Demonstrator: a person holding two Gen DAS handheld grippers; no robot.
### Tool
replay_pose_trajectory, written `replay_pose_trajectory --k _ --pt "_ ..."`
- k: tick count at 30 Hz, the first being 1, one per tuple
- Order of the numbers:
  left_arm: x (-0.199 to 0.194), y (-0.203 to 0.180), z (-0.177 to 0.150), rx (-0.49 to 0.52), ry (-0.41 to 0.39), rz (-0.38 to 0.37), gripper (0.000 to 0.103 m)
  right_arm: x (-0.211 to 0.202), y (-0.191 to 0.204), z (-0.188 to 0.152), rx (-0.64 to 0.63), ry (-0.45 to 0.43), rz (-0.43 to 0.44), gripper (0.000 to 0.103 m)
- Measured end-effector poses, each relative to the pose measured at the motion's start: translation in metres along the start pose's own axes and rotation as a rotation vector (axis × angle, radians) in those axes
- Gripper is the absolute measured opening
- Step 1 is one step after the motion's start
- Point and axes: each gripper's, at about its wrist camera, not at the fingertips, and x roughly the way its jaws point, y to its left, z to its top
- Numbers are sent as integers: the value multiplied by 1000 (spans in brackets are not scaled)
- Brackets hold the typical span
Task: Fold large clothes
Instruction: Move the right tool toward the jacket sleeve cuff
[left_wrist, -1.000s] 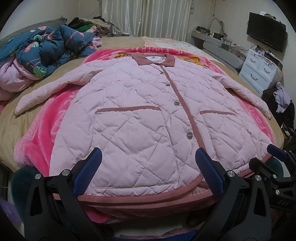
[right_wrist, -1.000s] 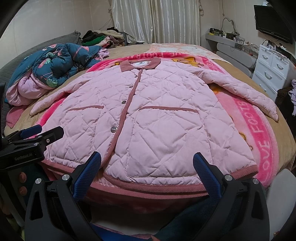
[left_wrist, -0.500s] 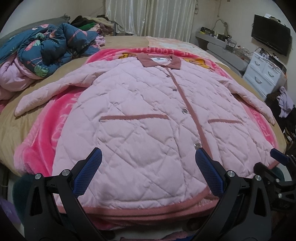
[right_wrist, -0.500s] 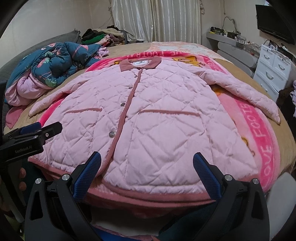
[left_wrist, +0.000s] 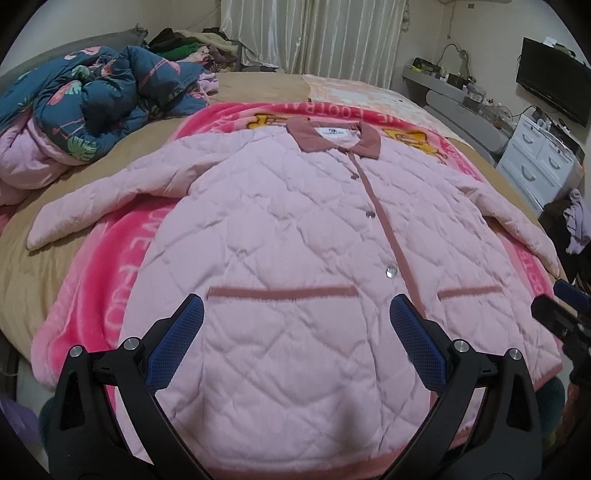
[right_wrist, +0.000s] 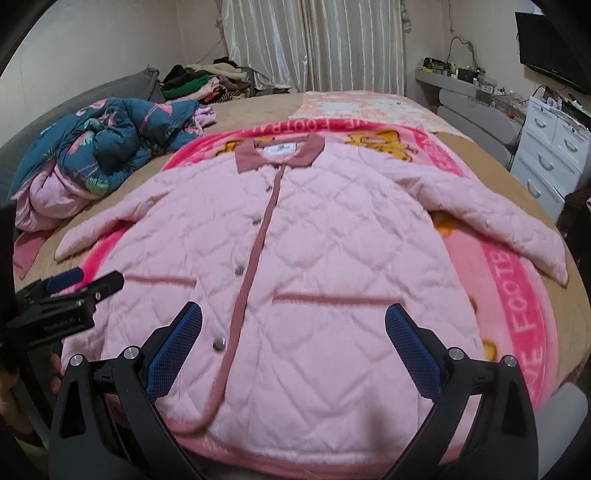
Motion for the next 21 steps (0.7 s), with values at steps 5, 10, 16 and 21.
replay_pose_trajectory --k 5,10,16,21 --pt "6 -1 19 -22 -21 -35 95 12 -1 25 -1 6 3 99" --pt "17 -5 44 -27 -12 -36 95 24 -5 47 5 12 5 99" --pt "35 -15 75 5 1 -24 95 38 -20 83 36 -12 20 99" --pt "45 -25 99 16 -1 -28 95 47 -36 116 60 -41 -18 99"
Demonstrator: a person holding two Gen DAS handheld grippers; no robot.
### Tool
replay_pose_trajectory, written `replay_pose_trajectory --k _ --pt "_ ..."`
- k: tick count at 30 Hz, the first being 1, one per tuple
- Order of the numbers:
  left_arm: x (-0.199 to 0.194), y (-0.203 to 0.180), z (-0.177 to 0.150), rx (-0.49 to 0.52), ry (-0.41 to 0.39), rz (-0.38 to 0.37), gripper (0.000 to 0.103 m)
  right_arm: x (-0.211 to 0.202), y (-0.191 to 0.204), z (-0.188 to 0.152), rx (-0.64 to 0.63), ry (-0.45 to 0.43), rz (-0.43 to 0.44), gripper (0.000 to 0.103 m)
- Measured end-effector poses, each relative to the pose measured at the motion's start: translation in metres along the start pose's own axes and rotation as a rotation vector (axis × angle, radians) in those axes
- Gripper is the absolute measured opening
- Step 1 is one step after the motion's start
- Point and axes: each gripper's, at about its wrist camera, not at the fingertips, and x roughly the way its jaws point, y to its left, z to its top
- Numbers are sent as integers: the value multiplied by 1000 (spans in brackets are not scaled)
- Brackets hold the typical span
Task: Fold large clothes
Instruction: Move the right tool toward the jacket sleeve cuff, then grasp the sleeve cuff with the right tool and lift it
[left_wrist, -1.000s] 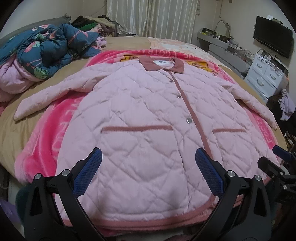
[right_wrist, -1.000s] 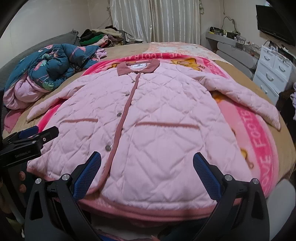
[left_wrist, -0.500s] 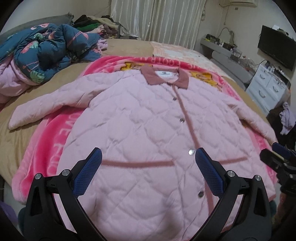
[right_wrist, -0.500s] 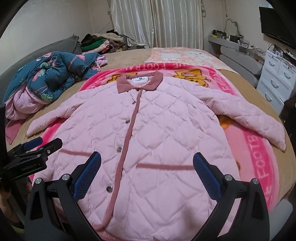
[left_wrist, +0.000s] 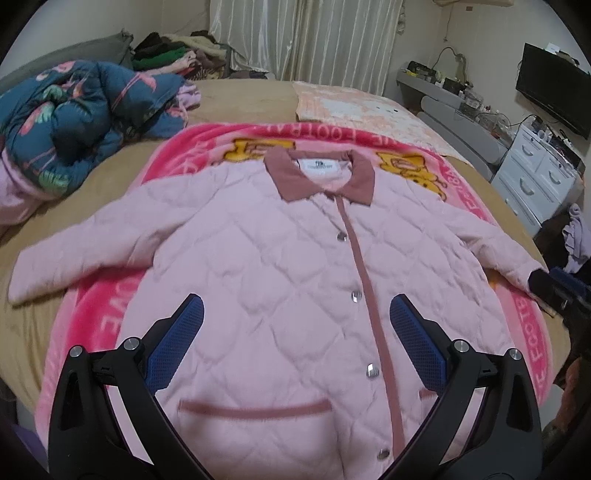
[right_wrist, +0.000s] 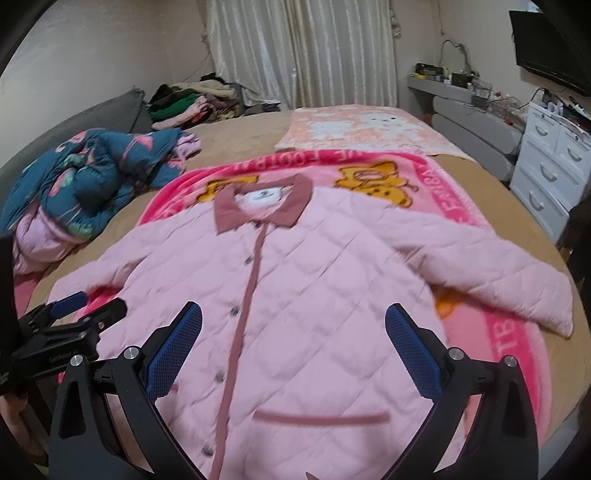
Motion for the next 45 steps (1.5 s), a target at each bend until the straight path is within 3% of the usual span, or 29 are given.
replay_pose_trajectory --k 10,15,29,45 --pt "18 -30 40 43 -33 7 95 13 -42 54 79 -61 -54 99" --pt "34 -50 55 67 -26 2 95 24 -72 65 148 -83 -116 99" --pt "83 -96 68 105 -26 0 95 66 -173 34 372 -36 -253 99" --pt "145 -150 66 130 81 2 95 77 -278 -3 652 -33 -380 99"
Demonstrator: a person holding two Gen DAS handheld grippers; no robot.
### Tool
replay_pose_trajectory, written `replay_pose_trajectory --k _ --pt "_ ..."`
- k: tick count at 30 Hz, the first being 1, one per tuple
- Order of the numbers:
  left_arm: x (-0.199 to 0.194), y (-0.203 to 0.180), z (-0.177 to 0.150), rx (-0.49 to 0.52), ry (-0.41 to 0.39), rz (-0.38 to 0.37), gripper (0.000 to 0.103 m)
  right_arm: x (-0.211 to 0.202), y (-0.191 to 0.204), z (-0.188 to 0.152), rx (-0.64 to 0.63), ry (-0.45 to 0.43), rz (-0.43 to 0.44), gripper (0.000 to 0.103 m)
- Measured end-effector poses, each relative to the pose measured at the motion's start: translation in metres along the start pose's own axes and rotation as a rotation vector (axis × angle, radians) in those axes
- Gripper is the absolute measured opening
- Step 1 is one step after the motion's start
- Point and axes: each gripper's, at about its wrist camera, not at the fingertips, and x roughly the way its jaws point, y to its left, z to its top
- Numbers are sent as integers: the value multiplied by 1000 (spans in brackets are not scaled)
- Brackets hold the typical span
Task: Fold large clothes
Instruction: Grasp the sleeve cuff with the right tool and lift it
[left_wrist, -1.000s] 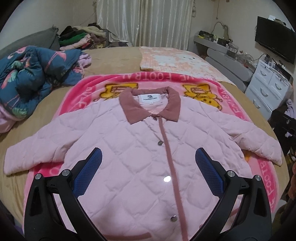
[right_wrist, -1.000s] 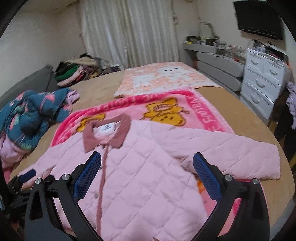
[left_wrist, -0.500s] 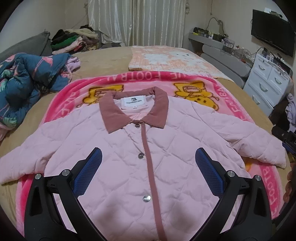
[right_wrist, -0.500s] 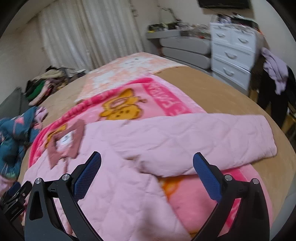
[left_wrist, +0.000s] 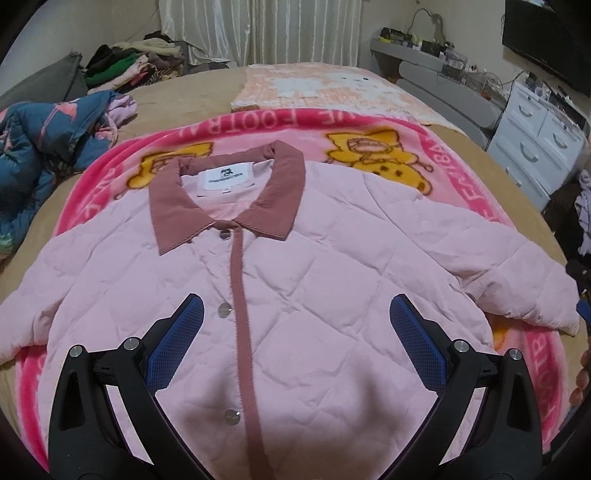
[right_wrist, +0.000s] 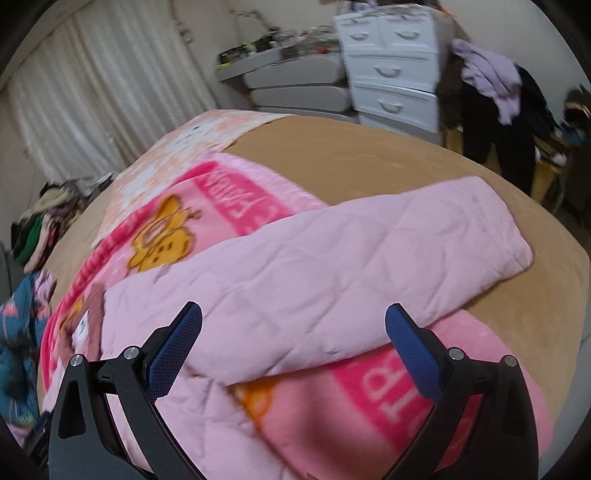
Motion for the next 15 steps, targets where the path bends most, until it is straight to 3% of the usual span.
replay_pose_trajectory --k 15 --pt "34 -36 9 26 38 24 95 37 -101 12 301 53 -112 99"
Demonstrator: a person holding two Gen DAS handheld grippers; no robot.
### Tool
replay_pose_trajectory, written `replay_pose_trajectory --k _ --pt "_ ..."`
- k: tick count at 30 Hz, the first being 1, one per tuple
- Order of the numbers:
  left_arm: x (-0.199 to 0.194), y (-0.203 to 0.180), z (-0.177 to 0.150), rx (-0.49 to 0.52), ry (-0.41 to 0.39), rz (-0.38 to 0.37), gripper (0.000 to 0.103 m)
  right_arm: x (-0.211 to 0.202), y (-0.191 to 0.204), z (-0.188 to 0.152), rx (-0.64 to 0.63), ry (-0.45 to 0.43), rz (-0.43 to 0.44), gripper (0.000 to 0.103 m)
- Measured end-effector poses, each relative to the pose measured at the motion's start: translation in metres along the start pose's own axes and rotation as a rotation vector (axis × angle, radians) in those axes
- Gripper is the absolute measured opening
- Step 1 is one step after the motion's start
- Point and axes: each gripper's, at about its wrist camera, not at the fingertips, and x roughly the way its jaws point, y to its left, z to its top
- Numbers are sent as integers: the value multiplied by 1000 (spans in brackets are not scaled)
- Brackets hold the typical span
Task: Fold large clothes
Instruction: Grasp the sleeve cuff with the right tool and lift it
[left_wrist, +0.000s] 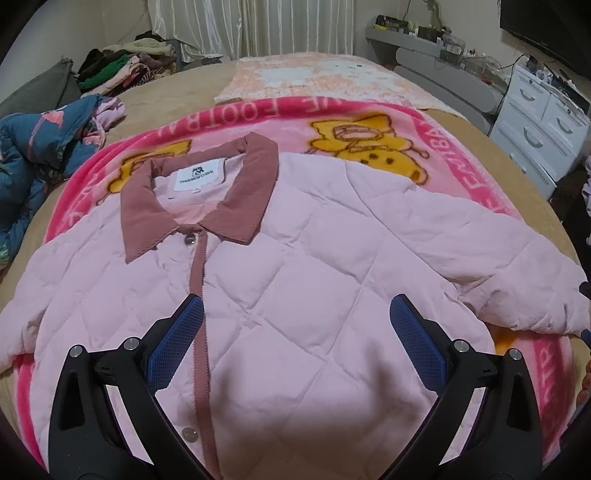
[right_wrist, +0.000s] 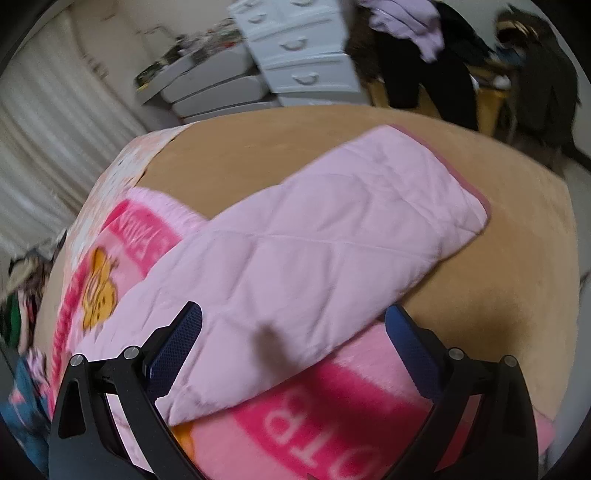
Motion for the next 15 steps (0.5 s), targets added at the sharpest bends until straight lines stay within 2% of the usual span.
replay_pose_trajectory --k 5,8,10,12,14,15 --pt "22 1 4 -15 48 6 95 28 -27 13 106 38 -7 99" --pt "33 6 5 -26 70 25 95 52 -54 20 224 85 30 99" --pt "37 10 6 -27 77 34 95 60 -63 24 258 74 60 99" --pt "38 13 8 -28 81 34 95 63 -62 33 237 44 72 99" --pt "35 18 9 -33 80 31 95 69 -64 39 239 24 105 96" --pt "34 19 10 -35 78 29 95 71 -67 40 239 3 116 86"
